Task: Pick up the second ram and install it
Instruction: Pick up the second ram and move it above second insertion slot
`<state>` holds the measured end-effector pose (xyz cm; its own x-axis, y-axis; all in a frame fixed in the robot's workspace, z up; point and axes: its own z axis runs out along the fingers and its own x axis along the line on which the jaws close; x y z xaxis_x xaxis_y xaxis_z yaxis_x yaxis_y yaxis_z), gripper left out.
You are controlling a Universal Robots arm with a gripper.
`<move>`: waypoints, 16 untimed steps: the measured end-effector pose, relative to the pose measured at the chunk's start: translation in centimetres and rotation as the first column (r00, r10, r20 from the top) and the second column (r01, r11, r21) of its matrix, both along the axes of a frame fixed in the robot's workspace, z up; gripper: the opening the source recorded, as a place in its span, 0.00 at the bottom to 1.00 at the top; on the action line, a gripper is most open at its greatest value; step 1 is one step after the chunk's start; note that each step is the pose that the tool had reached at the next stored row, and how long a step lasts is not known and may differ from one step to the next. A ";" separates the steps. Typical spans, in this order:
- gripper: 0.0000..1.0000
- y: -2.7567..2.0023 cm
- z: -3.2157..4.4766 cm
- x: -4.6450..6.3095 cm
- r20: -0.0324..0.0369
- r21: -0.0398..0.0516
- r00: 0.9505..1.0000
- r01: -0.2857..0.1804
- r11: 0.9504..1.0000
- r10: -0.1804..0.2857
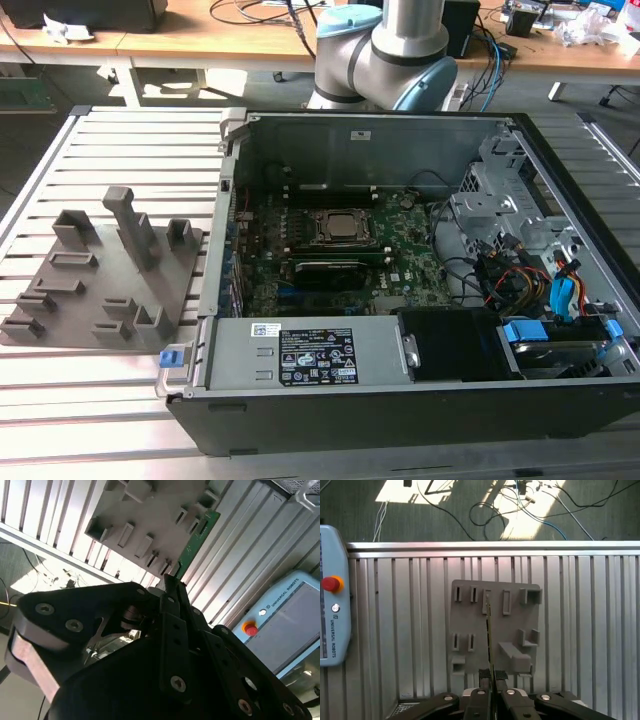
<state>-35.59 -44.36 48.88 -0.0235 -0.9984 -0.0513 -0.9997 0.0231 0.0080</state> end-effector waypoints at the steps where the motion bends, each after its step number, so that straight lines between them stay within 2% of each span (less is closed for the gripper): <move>1: 0.14 0.02 -0.07 0.5 -0.001 -0.002 1.000 0.000 1.000 0.000; 3: 0.14 0.11 -0.36 2.3 -0.004 -0.011 1.000 0.000 1.000 0.000; 9: 0.14 0.22 -0.91 5.6 -0.007 -0.025 1.000 -0.001 1.000 0.001; 11: 0.14 0.34 -1.16 6.6 -0.008 -0.035 1.000 -0.002 0.999 0.001; 12: 0.14 0.56 -1.48 7.7 -0.009 -0.044 1.000 -0.003 0.999 0.002; 16: 0.14 0.96 -1.93 9.2 -0.010 -0.050 1.000 -0.010 0.999 0.010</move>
